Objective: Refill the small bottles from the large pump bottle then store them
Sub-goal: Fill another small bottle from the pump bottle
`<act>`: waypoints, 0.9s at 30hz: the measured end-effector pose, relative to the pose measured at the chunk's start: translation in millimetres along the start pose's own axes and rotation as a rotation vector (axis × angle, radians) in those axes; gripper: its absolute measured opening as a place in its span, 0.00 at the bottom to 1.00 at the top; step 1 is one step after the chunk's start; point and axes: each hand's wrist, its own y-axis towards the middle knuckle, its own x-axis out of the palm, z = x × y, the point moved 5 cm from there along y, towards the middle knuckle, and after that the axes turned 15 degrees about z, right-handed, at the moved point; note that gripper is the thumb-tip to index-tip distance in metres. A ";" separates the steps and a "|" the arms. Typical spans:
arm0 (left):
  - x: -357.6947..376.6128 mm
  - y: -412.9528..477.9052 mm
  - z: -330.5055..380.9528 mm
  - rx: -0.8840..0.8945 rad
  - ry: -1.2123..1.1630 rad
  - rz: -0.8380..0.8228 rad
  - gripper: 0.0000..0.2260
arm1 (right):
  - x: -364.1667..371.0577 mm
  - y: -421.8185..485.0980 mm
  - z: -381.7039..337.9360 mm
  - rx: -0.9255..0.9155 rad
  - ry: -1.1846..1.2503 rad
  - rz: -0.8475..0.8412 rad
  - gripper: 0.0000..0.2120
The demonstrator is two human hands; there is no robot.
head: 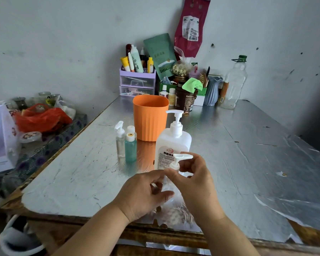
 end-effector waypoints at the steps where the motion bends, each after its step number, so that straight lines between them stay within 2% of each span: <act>1: -0.2 -0.1 0.4 -0.009 -0.001 -0.002 0.16 | -1.6 0.3 -0.1 0.009 0.008 0.006 0.19; 7: -1.4 -0.2 2.3 0.029 0.014 -0.008 0.16 | 3.4 -2.9 -3.5 -0.027 0.000 -0.049 0.26; 11: -1.5 -0.9 2.5 0.013 0.026 0.004 0.14 | 1.7 -1.0 -4.2 -0.020 0.018 -0.015 0.21; 15: -2.0 0.0 3.6 0.046 0.071 0.002 0.11 | 0.8 -0.4 -12.1 -0.004 0.145 -0.025 0.17; 17: -2.3 0.4 4.2 0.050 0.079 0.004 0.12 | 1.7 0.4 -15.7 -0.027 0.101 -0.047 0.19; 20: -1.4 0.2 2.7 0.049 0.081 0.007 0.13 | 3.4 0.3 -15.9 -0.077 -0.086 -0.064 0.27; 23: -0.3 0.3 0.5 0.044 0.076 0.005 0.12 | 1.9 1.2 -15.3 -0.098 -0.123 -0.018 0.23; 27: -1.3 1.7 0.0 0.036 0.068 0.016 0.14 | 0.2 1.6 -16.8 -0.088 -0.032 0.007 0.16</act>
